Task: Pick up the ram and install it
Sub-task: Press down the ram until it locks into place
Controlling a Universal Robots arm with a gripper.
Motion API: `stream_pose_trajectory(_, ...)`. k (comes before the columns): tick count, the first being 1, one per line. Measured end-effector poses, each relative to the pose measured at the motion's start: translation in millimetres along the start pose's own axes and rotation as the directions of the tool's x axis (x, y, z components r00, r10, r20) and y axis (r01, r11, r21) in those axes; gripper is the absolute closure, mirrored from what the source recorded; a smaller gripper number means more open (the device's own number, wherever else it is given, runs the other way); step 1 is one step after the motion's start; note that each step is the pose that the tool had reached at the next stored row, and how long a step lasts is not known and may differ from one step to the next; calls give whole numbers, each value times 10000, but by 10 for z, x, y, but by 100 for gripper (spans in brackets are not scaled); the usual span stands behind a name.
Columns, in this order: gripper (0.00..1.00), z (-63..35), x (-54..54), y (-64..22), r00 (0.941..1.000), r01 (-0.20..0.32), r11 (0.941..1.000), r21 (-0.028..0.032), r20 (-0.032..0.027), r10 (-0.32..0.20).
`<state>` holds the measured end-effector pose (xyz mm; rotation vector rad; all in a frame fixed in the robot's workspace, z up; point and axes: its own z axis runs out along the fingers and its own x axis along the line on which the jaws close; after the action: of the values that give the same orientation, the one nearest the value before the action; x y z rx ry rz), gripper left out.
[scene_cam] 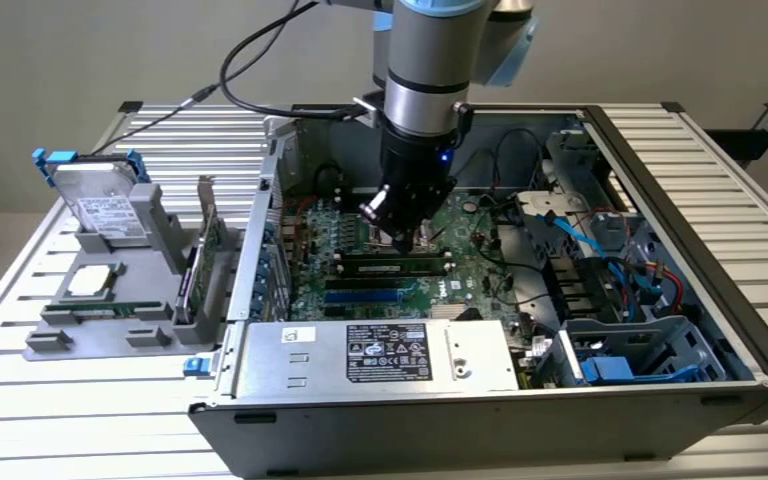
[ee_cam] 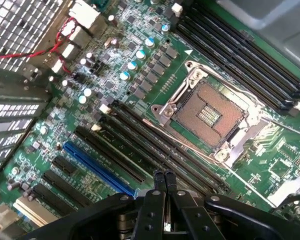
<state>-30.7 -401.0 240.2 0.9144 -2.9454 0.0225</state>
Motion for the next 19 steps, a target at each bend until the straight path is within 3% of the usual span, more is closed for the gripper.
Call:
stream_pose_trajectory(3, 90, 20, -1, 0, 9985, -544, 9985, -32, 0, 544)
stream_pose_trajectory(7, 90, 33, -2, 0, 9921, -1258, 9920, -74, -2, 1258)
stream_pose_trajectory(15, 90, 34, -2, 0, 9743, -2255, 9741, -153, -50, 2254)
stream_pose_trajectory(19, 90, 34, -2, 0, 9624, -2716, 9622, -193, -90, 2714)
